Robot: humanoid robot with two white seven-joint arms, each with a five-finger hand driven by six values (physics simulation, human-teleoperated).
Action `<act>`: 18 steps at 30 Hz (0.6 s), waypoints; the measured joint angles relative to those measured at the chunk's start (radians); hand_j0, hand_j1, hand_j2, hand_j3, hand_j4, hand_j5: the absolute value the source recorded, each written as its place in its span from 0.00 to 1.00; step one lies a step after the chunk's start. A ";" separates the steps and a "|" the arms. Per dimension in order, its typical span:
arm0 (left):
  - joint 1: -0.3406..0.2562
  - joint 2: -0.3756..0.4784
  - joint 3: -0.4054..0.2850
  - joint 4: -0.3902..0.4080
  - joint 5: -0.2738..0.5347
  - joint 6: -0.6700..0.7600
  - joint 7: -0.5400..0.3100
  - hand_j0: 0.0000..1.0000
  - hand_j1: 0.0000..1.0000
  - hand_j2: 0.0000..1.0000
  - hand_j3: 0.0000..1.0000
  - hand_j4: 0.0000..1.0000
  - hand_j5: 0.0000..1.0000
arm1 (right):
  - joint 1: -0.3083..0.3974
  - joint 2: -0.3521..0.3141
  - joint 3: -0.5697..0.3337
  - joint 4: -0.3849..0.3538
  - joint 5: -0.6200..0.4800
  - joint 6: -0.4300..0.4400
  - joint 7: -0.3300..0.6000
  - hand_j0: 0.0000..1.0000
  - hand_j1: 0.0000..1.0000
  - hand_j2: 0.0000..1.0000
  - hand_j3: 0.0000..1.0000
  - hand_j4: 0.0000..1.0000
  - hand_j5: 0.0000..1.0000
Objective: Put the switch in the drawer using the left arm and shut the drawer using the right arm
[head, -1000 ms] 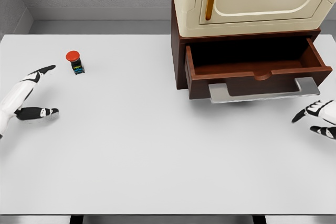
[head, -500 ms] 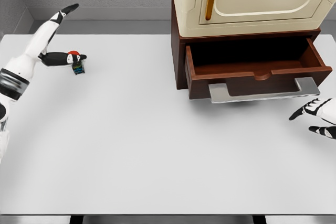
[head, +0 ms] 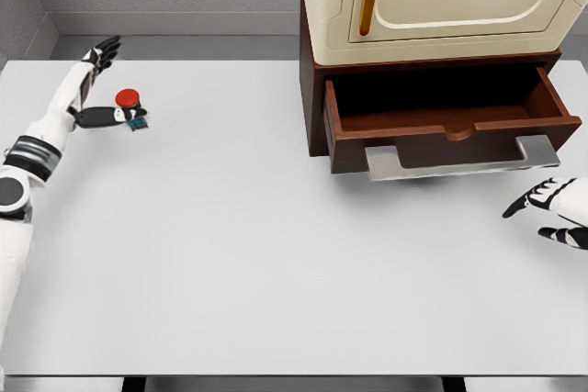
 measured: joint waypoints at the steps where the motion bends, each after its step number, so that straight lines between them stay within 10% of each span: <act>1: -0.018 -0.001 0.000 0.026 0.002 0.000 0.000 1.00 1.00 1.00 1.00 1.00 1.00 | 0.002 0.000 0.000 -0.001 0.001 0.000 0.000 0.67 0.67 0.67 0.67 0.67 0.67; 18: -0.133 -0.060 -0.029 0.307 -0.011 0.002 0.006 1.00 1.00 1.00 1.00 1.00 1.00 | 0.015 -0.005 0.000 -0.016 0.006 0.000 0.002 0.74 0.74 0.74 0.74 0.74 0.74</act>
